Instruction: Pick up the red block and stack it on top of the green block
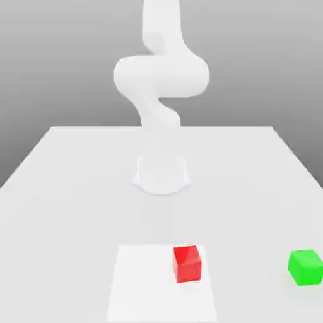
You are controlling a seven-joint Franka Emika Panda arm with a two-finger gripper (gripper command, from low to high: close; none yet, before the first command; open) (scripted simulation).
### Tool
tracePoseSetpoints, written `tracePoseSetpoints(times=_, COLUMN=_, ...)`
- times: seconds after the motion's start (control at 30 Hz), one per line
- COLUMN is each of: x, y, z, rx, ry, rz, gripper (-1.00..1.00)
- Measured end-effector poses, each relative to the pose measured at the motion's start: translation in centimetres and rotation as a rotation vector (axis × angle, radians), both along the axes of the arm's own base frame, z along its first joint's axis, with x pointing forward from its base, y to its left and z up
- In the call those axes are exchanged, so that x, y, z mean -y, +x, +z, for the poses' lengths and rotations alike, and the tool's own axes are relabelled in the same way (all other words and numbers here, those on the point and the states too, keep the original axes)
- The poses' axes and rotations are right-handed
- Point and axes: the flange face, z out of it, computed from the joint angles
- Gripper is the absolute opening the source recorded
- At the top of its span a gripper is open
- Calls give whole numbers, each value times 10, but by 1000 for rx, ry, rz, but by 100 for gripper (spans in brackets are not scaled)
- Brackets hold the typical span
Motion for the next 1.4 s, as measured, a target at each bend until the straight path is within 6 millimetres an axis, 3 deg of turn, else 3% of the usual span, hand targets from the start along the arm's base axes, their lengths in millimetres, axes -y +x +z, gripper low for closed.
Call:
tracePoseSetpoints(times=0.13, x=-12, y=45, z=-98, rx=-153, ry=-17, rz=26, gripper=0)
tracePoseSetpoints(times=0.3, x=-25, y=66, z=-216, rx=-331, ry=-34, rz=59, gripper=0)
tracePoseSetpoints(times=0.43, x=-34, y=60, z=-309, rx=-472, ry=-44, rz=88, gripper=0)
tracePoseSetpoints(times=0.6, x=-44, y=25, z=-415, rx=-649, ry=-53, rz=130, gripper=0)
tracePoseSetpoints(times=0.73, x=-46, y=9, z=-471, rx=-711, ry=-54, rz=141, gripper=0)
tracePoseSetpoints(times=0.83, x=-46, y=7, z=-502, rx=-715, ry=-54, rz=141, gripper=0)
tracePoseSetpoints(times=0.87, x=-46, y=7, z=-512, rx=-715, ry=-54, rz=141, gripper=-100)
tracePoseSetpoints(times=1.1, x=-46, y=6, z=-514, rx=-715, ry=-54, rz=141, gripper=-100)
tracePoseSetpoints(times=1.3, x=-46, y=7, z=-461, rx=-716, ry=-55, rz=141, gripper=-100)
tracePoseSetpoints(times=1.4, x=-95, y=14, z=-448, rx=-718, ry=-78, rz=192, gripper=-100)
